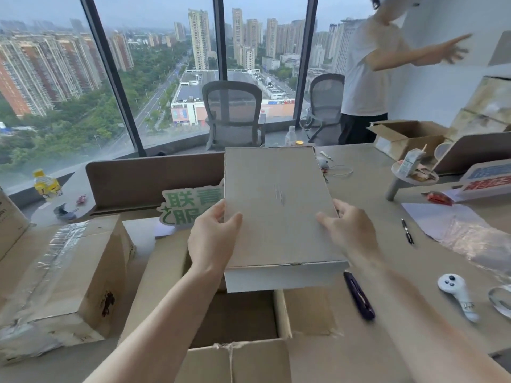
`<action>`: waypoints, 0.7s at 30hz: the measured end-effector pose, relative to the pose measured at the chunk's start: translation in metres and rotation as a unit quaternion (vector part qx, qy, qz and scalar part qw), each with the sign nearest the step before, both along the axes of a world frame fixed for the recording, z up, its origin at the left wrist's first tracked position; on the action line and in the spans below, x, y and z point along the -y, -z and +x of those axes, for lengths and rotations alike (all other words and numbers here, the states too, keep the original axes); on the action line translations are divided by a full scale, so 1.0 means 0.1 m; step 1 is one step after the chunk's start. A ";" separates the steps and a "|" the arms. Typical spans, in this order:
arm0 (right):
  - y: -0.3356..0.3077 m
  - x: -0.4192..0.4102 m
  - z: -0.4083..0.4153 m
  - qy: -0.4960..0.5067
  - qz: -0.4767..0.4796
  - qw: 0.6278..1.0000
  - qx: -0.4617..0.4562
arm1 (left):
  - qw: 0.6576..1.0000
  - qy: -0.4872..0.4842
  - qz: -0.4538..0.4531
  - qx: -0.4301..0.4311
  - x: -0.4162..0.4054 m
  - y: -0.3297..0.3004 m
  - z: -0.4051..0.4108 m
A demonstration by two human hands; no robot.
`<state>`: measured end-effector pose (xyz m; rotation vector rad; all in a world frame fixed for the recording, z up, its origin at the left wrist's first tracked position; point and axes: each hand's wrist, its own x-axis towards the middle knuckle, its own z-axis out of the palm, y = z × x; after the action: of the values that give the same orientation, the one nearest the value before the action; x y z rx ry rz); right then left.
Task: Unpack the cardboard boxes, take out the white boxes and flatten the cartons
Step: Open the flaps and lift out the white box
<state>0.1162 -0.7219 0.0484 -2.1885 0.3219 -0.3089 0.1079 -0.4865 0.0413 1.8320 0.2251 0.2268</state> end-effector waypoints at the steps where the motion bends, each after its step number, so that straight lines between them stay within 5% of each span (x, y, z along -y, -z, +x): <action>1: -0.01 0.13 0.04 0.012 -0.014 1.000 0.004 | 1.000 0.003 -0.006 0.001 0.14 0.02 0.07; 21: 1.05 3.41 1.94 0.021 -0.063 0.994 -0.092 | 0.988 -0.003 0.063 -0.144 3.51 0.88 1.89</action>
<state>0.3099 -1.0630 -0.0569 -2.3425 0.4625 -0.1528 0.2965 -0.8377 -0.0465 1.9870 0.4257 -0.0228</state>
